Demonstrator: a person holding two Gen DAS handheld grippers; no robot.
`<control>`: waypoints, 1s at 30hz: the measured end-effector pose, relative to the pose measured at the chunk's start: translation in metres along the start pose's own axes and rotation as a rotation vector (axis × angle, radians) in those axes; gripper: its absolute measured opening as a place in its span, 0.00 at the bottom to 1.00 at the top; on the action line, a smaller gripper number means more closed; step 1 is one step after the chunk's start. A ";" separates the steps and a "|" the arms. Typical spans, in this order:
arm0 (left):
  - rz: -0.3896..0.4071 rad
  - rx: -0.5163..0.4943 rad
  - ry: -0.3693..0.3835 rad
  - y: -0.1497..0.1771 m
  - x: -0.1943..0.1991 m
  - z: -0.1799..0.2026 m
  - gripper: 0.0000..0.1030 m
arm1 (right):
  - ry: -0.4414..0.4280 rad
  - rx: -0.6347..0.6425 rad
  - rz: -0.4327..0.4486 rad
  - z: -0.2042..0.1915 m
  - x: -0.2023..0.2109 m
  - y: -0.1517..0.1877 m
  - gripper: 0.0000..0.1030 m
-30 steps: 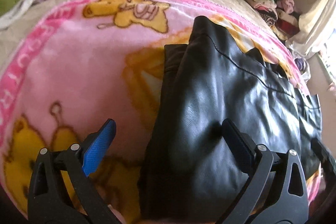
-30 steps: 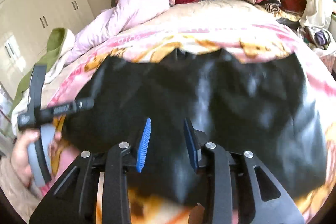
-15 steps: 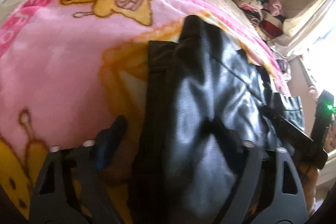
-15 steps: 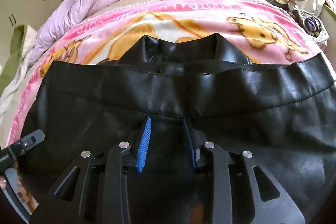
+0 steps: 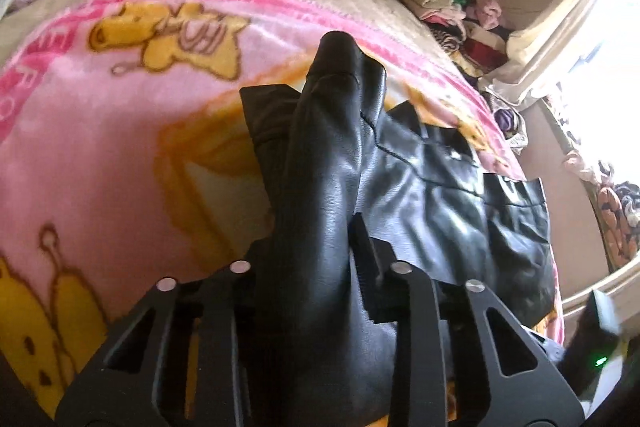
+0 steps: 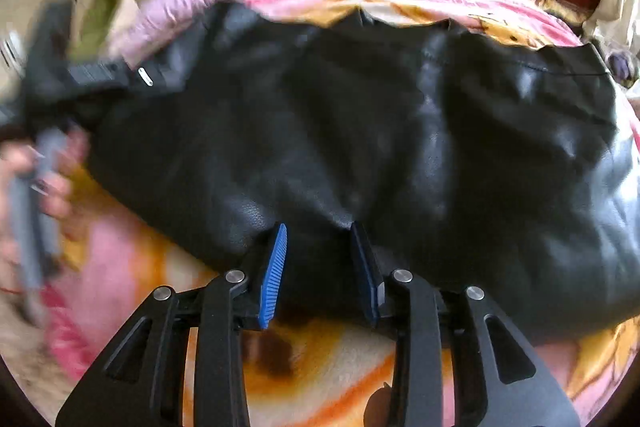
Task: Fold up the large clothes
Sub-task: 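Grasp the folded jacket side with the right gripper while the left gripper grasps it too, then lift the jacket side with both grippers and fold it over the rest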
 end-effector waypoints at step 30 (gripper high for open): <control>0.034 -0.054 0.021 -0.008 0.027 0.026 0.16 | 0.344 0.633 0.490 -0.131 0.033 -0.009 0.25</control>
Point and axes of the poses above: each gripper's, at about its wrist camera, not at the fingertips, and x roughly against the way its jaws point, z to its right, y to its underside, the point moved 10 cm from there along -x, roughly the way its jaws point, and after that the axes turned 5 degrees about y, right-handed, at the moved point
